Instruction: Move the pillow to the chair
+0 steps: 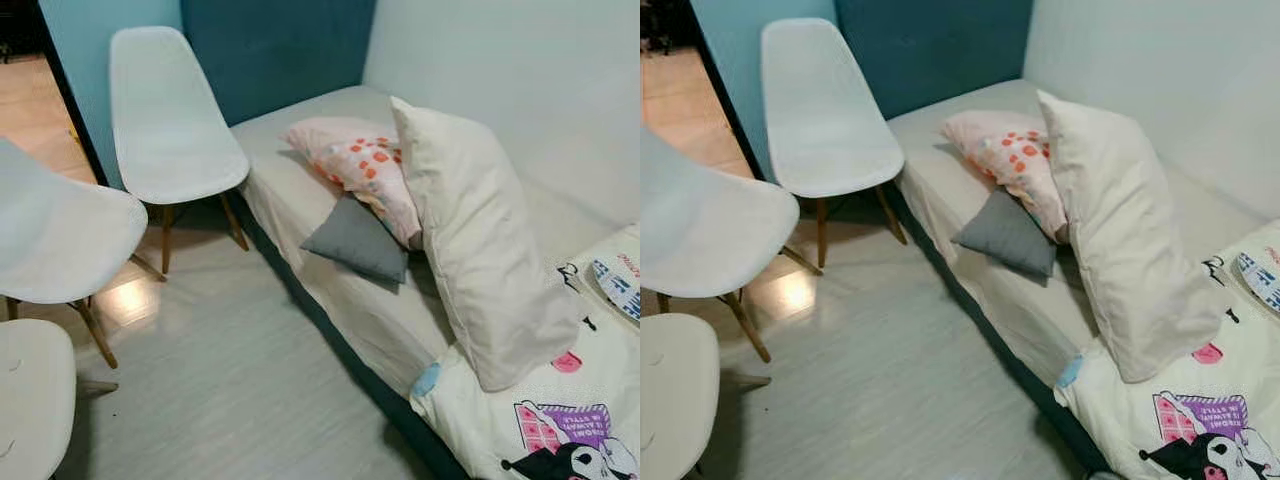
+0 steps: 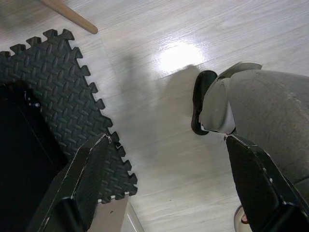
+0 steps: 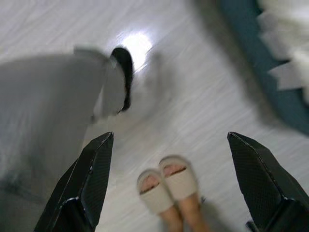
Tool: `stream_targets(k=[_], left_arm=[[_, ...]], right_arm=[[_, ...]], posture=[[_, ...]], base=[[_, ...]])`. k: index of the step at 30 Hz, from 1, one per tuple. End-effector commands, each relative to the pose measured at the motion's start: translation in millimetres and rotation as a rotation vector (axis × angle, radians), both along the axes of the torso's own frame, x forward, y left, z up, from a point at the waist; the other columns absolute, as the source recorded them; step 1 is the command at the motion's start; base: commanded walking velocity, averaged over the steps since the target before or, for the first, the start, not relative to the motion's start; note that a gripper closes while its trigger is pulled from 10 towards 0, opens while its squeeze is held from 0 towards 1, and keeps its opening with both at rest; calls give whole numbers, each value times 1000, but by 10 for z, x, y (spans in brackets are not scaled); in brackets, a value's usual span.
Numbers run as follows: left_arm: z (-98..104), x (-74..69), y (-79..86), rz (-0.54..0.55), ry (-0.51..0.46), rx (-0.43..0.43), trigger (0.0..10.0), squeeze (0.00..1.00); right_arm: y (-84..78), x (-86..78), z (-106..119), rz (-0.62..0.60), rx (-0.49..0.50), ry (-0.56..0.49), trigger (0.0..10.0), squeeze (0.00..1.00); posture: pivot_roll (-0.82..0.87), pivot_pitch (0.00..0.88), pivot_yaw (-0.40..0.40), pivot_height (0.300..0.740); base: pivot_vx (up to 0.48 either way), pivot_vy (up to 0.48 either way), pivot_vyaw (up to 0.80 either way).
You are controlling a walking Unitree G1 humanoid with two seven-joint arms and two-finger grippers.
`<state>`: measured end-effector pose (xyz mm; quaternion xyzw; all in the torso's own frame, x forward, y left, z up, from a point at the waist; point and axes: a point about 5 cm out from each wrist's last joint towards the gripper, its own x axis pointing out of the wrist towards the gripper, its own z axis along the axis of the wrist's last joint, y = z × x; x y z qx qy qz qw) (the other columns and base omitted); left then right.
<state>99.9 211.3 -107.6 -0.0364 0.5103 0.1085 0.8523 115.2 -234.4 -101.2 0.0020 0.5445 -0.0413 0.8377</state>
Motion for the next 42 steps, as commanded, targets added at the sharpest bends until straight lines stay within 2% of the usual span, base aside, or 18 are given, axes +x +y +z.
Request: stream_targets(k=[1,7,8,9,10,11,15,16,18,21,23,24,26,28,31,35,39,42], left_arm=[[-53,-83,-154,-23,37,-46,10000,0],[-5,40,-50,15,-16,-6,10000,0],[155,248,316,86,-149,65,10000,0],[155,248,316,86,-149,65,10000,0],[346,415,648,143,-261,190,10000,0],[346,415,648,143,-261,190,10000,0],[586,553,990,215,-351,371,10000,0],[586,553,990,215,-351,371,10000,0],[702,637,1094,235,-400,439,10000,0],[713,676,1078,238,-414,427,10000,0],[699,822,879,220,-484,296,10000,0],[699,822,879,220,-484,296,10000,0],[751,1059,585,166,-599,147,10000,0],[829,1209,387,95,-683,86,10000,0],[873,1257,258,11,-724,85,10000,0],[876,1222,111,-51,-765,62,10000,0],[794,1213,136,-20,-695,71,10000,0],[828,1258,185,6,-707,66,10000,0]], right_arm=[[29,-104,-37,-8,4,32,10000,0],[59,-7,-19,-22,-24,-4,10000,0],[-88,228,91,-74,-121,-80,10000,0],[-88,228,91,-74,-121,-80,10000,0],[-309,577,302,-122,-231,-186,10000,0],[-309,577,302,-122,-231,-186,10000,0],[-551,954,613,-167,-364,-330,10000,0],[-551,954,613,-167,-364,-330,10000,0],[-558,1191,786,-172,-341,-437,10000,0],[-512,1257,814,-169,-298,-463,10000,0],[-274,1380,806,-157,-91,-504,10000,0],[-274,1380,806,-157,-91,-504,10000,0],[8,1451,779,-131,127,-537,10000,0],[161,1490,782,-108,220,-561,10000,0],[256,1509,780,-84,240,-567,10000,0],[387,1417,681,42,178,-515,10000,0],[380,1376,642,16,134,-497,10000,0],[349,1402,666,-14,138,-511,10000,0]], posture=[[-42,94,-94,740],[-41,82,-96,740],[-39,74,-99,740],[-39,74,-99,740],[-40,70,-101,740],[-40,70,-101,740],[-37,58,-105,740],[-37,58,-105,740],[-37,48,-104,740],[-39,42,-103,740],[-39,32,-102,740],[-39,32,-102,740],[-40,9,-100,740],[-40,0,-97,740],[-42,0,-94,740],[-36,0,-89,740],[-21,0,-83,740],[-24,0,-77,740]], base=[[0,0,0],[0,0,0],[0,0,0],[0,0,0],[0,0,0],[0,0,0],[0,0,0],[0,0,0],[0,0,0],[0,0,0],[0,0,0],[0,0,0],[0,0,0],[0,0,0],[0,0,0],[0,0,0],[0,0,0],[0,0,0]])
